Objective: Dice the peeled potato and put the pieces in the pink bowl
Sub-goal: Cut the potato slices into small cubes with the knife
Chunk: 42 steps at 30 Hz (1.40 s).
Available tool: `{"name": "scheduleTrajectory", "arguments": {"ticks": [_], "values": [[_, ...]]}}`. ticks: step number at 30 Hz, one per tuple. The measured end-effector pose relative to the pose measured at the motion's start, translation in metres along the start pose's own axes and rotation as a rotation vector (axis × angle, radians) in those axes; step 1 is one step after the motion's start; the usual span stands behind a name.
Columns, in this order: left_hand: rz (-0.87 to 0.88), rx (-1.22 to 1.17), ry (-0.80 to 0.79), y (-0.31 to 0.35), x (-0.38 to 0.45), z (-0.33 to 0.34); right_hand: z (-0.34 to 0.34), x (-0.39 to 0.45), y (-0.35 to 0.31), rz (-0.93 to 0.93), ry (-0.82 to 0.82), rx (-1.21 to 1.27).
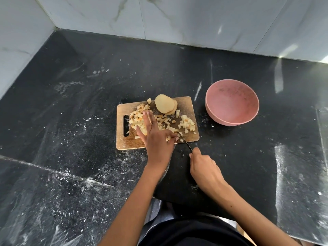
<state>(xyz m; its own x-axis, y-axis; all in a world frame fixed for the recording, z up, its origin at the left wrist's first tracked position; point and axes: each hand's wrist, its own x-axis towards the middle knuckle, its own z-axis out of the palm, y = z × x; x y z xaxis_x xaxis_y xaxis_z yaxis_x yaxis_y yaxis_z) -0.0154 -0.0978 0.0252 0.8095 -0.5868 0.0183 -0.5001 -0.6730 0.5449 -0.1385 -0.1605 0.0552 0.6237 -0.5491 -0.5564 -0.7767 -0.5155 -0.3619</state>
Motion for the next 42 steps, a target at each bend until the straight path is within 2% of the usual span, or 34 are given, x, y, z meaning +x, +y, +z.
{"name": "scheduleTrajectory", "arguments": {"ticks": [22,33,42], "values": [[0.052,0.047,0.037,-0.001,-0.006,0.013,-0.011,0.006,0.015,-0.046,-0.057,-0.141],[0.132,-0.044,0.104,-0.006,-0.001,0.014,-0.024,-0.002,0.034,-0.173,0.079,-0.044],[0.078,-0.185,0.069,-0.014,0.011,-0.004,-0.013,0.003,0.041,-0.228,0.04,-0.109]]}}
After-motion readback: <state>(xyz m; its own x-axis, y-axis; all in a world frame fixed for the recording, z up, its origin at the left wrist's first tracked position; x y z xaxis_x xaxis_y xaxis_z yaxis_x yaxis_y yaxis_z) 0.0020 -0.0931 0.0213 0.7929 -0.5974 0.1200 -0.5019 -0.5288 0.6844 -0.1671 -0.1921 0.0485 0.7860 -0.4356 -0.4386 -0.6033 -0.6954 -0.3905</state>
